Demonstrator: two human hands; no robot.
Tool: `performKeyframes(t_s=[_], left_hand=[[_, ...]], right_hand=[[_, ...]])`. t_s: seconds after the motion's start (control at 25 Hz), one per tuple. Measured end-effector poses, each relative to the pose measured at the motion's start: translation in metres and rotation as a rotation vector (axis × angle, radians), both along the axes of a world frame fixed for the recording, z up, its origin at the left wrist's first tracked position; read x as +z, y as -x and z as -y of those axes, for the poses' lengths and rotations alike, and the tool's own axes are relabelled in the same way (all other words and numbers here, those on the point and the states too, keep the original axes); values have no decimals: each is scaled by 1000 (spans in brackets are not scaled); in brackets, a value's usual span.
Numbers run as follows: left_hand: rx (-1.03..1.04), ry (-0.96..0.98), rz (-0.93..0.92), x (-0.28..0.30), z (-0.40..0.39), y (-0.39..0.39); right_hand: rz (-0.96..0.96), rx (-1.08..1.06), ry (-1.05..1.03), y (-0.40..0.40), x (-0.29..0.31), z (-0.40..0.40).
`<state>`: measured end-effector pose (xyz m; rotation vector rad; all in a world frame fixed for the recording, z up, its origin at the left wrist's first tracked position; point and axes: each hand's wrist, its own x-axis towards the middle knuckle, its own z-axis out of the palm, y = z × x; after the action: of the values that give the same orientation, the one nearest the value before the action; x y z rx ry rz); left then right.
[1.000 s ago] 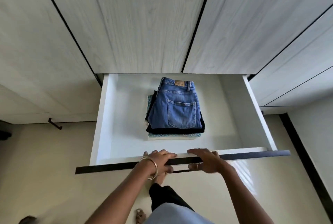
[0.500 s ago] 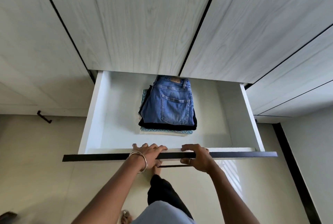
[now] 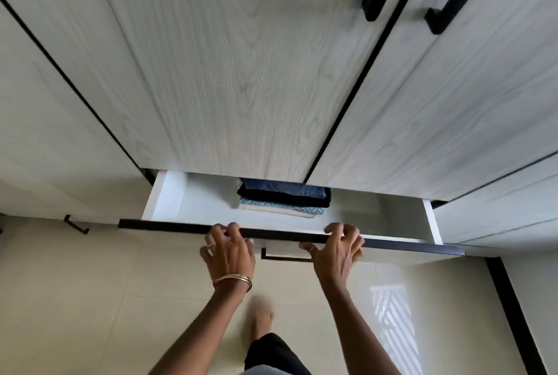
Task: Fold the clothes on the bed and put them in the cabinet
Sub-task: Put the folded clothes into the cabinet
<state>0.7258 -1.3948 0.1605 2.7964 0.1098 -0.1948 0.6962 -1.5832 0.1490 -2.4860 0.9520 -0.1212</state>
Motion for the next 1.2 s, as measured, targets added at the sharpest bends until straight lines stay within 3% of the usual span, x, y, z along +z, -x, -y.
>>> performKeyframes(t_s=[0.08, 0.16, 0.24, 0.28, 0.44, 0.56, 0.64, 0.68, 0.76, 0.8, 0.84, 0.96, 1.04, 1.12, 1.2], left_hand=[[287, 229, -111, 12, 8, -27], [638, 707, -278, 22, 17, -61], [873, 1230, -361, 25, 25, -98], [912, 1358, -403, 24, 30, -113], [869, 1414, -427, 11, 53, -139], [673, 1480, -496, -4, 61, -131], [520, 1390, -492, -22, 61, -118], [452, 1225, -422, -30, 58, -111], [303, 632, -269, -57, 47, -100], [239, 338, -302, -73, 43, -95], [178, 170, -373, -89, 45, -90], [-225, 88, -524, -142, 61, -95], [-465, -23, -540, -189, 70, -118], [-573, -185, -543, -226, 75, -144], [-575, -219, -546, -250, 72, -156]], right_hand=[[-9, -229, -182, -27, -2, -8], [31, -460, -587, -58, 0, -14], [44, -420, -769, -91, 4, -5], [49, -384, -810, -106, 2, 2], [97, -206, -1009, -134, 7, 29], [121, -96, -1216, -127, 3, 49], [64, -55, -1163, -116, -4, 62], [11, -29, -1071, -110, -10, 67], [-158, 76, -834, -97, -42, 69], [-283, 184, -709, -92, -65, 67], [-419, 289, -583, -87, -83, 64], [-672, 568, -275, -90, -152, 44], [-644, 711, -140, -117, -193, 28], [-640, 795, -23, -149, -231, 17], [-667, 801, 80, -158, -257, 11]])
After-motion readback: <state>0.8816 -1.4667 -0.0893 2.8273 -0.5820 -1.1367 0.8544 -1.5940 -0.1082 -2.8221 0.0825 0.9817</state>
